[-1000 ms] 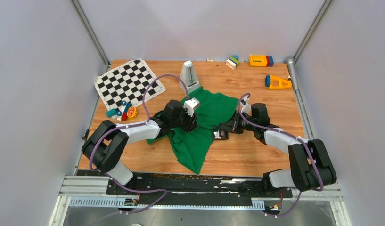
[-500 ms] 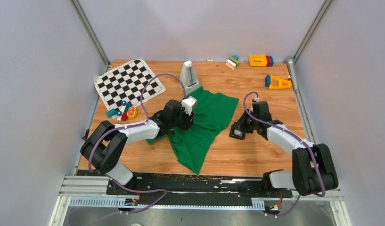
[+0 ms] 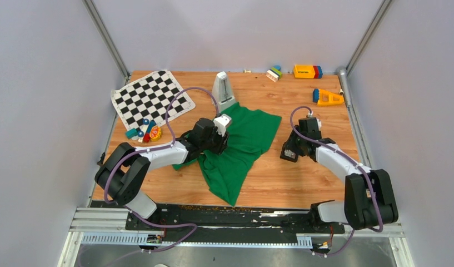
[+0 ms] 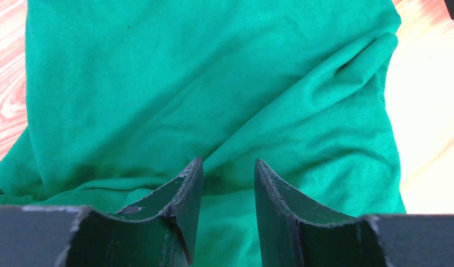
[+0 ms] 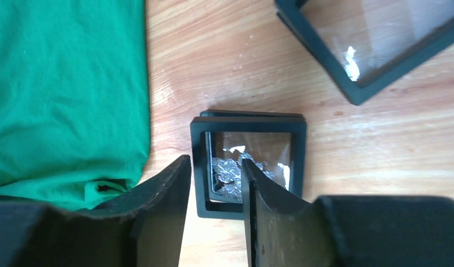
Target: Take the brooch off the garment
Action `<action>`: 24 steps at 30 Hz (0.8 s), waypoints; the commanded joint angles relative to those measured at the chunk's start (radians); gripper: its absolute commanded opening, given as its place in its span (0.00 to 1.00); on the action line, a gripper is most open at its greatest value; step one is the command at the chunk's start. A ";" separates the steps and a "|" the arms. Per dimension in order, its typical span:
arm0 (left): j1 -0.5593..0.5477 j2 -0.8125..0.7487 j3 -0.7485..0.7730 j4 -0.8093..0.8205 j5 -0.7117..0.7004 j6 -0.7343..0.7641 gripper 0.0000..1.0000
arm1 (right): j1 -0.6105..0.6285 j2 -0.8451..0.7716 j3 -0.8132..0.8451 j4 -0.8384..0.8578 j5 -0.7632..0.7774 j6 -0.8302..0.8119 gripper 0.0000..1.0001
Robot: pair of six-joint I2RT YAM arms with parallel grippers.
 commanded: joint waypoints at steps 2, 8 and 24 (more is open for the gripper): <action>0.003 -0.034 0.012 0.011 -0.016 -0.008 0.46 | -0.046 -0.112 0.039 -0.049 0.086 -0.005 0.41; 0.002 -0.041 0.010 0.011 -0.015 -0.008 0.46 | -0.142 -0.084 0.097 -0.065 0.088 -0.024 0.41; 0.004 -0.163 0.016 -0.089 -0.196 -0.020 0.49 | 0.028 -0.159 0.108 0.033 -0.189 -0.166 0.64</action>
